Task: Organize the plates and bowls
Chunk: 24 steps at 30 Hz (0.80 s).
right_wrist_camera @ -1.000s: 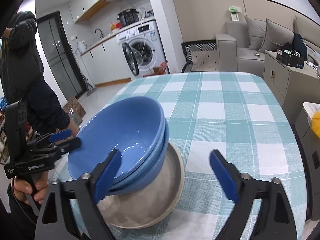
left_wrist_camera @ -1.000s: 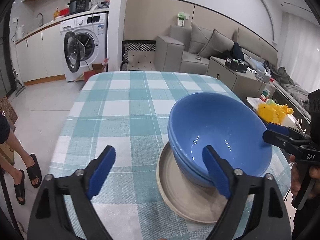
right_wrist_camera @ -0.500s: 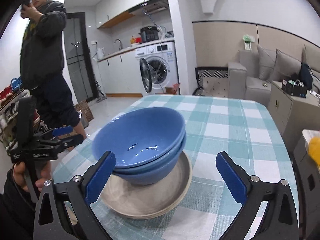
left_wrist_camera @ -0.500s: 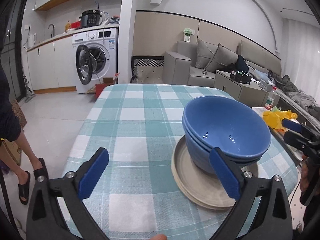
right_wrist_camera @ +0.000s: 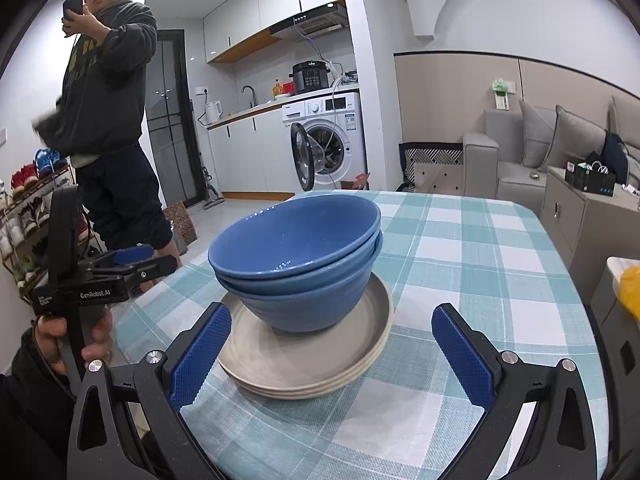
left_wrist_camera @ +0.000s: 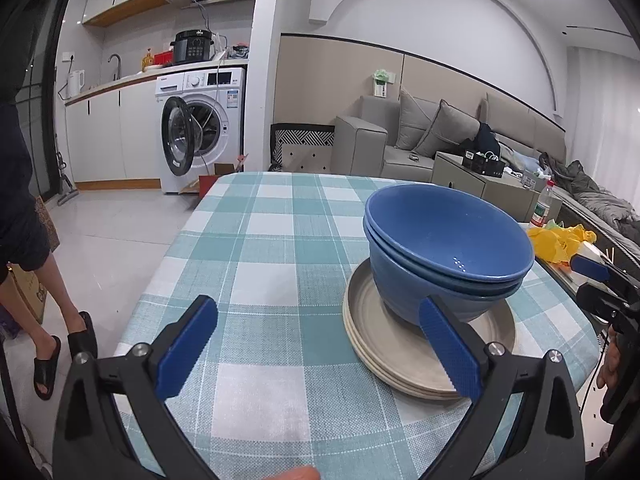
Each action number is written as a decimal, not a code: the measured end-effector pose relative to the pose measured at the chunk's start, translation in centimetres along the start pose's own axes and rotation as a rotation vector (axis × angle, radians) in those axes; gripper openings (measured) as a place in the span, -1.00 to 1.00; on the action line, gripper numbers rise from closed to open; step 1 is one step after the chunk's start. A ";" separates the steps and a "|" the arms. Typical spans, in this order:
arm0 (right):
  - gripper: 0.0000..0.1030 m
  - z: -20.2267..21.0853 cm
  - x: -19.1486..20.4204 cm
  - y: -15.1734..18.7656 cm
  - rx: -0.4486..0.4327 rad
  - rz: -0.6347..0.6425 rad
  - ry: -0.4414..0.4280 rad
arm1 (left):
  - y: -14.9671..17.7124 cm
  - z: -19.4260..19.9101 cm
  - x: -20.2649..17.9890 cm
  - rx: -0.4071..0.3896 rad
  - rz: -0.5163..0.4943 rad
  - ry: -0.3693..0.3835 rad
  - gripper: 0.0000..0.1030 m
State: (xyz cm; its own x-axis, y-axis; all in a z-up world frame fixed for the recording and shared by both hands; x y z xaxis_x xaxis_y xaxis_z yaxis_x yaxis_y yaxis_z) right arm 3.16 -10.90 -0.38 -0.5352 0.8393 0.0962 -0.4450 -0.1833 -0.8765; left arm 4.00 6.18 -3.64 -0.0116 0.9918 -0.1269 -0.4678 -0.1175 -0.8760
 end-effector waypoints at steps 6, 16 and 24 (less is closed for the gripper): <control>0.99 0.0 0.1 1.0 -0.001 -0.009 -0.004 | 0.7 0.2 -0.7 -0.004 -0.026 -0.002 0.97; 0.99 0.4 0.3 1.9 -0.028 0.004 -0.009 | 1.4 0.2 -1.5 -0.008 -0.062 -0.029 0.97; 0.99 0.8 -0.2 2.4 -0.052 -0.012 -0.004 | 1.5 0.5 -1.6 -0.019 -0.062 -0.033 0.97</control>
State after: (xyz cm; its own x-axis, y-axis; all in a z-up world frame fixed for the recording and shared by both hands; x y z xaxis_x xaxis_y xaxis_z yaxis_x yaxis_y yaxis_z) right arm 1.66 -11.93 -2.16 -0.5326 0.8394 0.1086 -0.4135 -0.1461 -0.8987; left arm 2.86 4.44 -4.53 -0.0120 0.9983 -0.0573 -0.4517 -0.0565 -0.8904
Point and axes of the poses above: each gripper's, at about its wrist camera, not at the fingertips, and z roughly against the way its jaws point, x to its left, y to its underside, the point moved 7 cm from there along -z, roughly the way its jaws point, and after that the axes turned 2 degrees about y, right-handed, at the moved point
